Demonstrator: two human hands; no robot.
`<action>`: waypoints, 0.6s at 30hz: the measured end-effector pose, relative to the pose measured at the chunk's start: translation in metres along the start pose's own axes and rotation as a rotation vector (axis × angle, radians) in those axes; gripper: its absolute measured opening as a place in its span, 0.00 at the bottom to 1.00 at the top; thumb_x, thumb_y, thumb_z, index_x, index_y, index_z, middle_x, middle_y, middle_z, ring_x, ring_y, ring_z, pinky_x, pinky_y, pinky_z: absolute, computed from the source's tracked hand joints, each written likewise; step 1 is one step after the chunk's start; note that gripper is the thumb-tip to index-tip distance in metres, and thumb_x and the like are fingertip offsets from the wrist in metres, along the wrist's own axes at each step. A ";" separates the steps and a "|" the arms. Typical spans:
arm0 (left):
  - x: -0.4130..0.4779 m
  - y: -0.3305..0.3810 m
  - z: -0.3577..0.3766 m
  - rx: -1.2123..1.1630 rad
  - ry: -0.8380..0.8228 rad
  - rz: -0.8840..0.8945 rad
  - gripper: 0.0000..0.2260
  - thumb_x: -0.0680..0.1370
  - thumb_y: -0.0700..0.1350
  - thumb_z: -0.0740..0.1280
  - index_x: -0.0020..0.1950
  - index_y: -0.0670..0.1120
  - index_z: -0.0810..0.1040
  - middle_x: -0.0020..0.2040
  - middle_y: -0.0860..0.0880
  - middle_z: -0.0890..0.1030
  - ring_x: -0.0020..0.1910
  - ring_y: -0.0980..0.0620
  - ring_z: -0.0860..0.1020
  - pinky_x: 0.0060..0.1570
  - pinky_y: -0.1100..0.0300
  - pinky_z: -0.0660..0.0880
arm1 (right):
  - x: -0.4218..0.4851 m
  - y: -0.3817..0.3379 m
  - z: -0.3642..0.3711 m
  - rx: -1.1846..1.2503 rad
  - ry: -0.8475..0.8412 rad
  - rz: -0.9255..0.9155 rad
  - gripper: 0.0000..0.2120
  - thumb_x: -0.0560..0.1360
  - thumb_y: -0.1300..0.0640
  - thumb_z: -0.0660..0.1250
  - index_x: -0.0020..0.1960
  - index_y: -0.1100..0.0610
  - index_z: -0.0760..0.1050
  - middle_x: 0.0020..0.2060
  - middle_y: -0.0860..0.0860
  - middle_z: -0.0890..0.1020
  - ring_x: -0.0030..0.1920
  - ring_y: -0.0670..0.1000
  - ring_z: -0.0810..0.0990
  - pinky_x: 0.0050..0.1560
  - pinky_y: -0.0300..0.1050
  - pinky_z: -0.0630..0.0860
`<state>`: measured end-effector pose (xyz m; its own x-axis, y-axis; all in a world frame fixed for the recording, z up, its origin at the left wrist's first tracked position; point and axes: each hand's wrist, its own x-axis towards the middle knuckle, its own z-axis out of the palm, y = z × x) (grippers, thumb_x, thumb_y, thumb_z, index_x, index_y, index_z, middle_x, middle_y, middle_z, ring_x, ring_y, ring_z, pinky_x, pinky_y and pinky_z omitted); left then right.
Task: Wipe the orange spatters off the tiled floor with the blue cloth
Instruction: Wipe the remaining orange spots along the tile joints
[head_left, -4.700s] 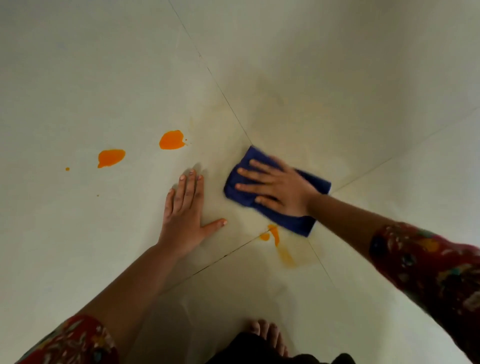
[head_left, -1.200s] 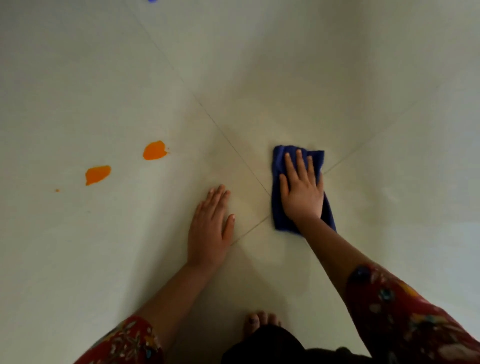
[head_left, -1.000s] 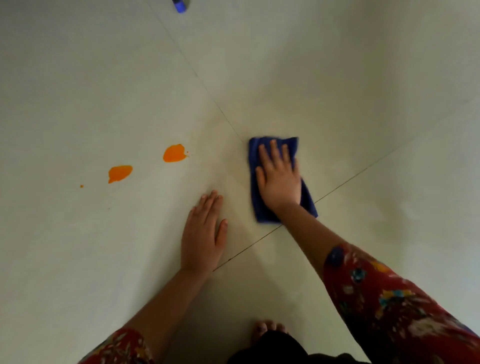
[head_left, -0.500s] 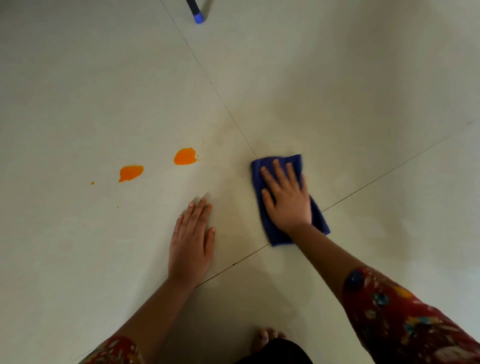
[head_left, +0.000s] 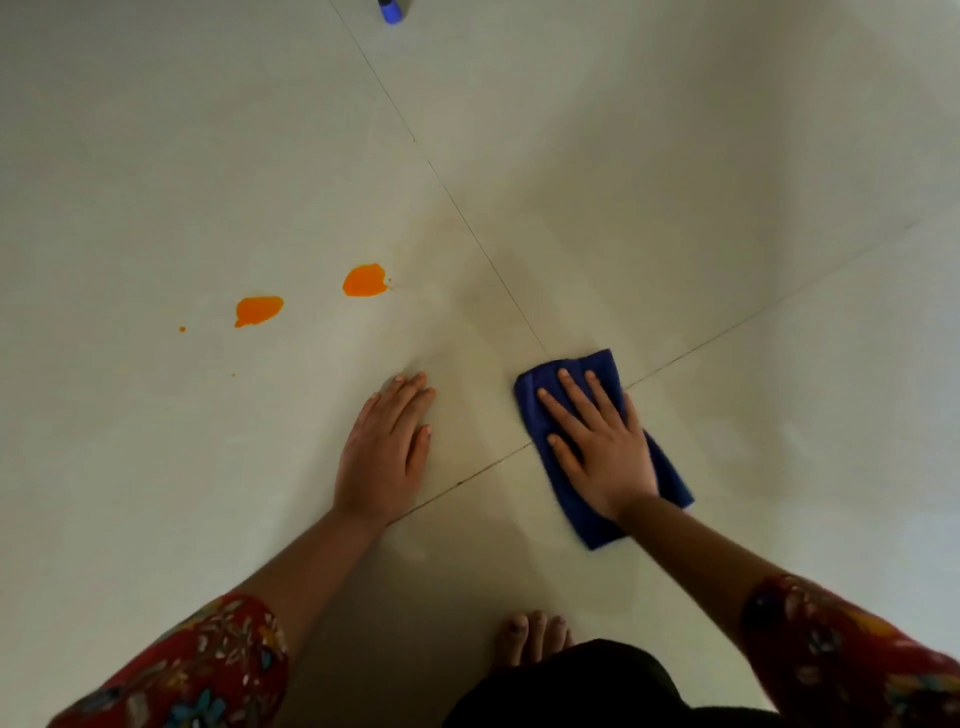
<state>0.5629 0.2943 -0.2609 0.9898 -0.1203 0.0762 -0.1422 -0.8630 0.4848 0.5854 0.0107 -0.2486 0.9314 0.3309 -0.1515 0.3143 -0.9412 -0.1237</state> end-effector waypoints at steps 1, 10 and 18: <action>-0.001 0.000 0.000 -0.008 -0.004 0.022 0.19 0.80 0.46 0.58 0.71 0.45 0.71 0.73 0.48 0.69 0.74 0.50 0.63 0.73 0.53 0.60 | -0.014 -0.017 0.006 0.012 0.010 -0.004 0.25 0.82 0.40 0.43 0.78 0.40 0.45 0.79 0.46 0.49 0.79 0.55 0.46 0.76 0.60 0.45; -0.014 -0.009 -0.023 0.032 -0.087 0.143 0.18 0.80 0.43 0.62 0.70 0.44 0.71 0.72 0.49 0.70 0.74 0.51 0.63 0.73 0.54 0.58 | -0.033 0.020 0.000 -0.055 -0.122 -0.509 0.24 0.83 0.43 0.50 0.78 0.43 0.53 0.79 0.45 0.53 0.79 0.52 0.48 0.75 0.62 0.52; -0.059 -0.030 -0.040 0.017 -0.006 -0.151 0.18 0.80 0.46 0.55 0.69 0.45 0.72 0.71 0.48 0.72 0.72 0.49 0.67 0.71 0.52 0.63 | 0.004 -0.085 0.013 -0.019 -0.216 -1.024 0.22 0.83 0.45 0.51 0.77 0.42 0.57 0.78 0.44 0.55 0.79 0.52 0.45 0.76 0.60 0.45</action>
<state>0.5083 0.3466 -0.2453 1.0000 0.0085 -0.0019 0.0084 -0.8798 0.4752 0.5602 0.0935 -0.2515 0.1668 0.9737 -0.1553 0.9391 -0.2048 -0.2761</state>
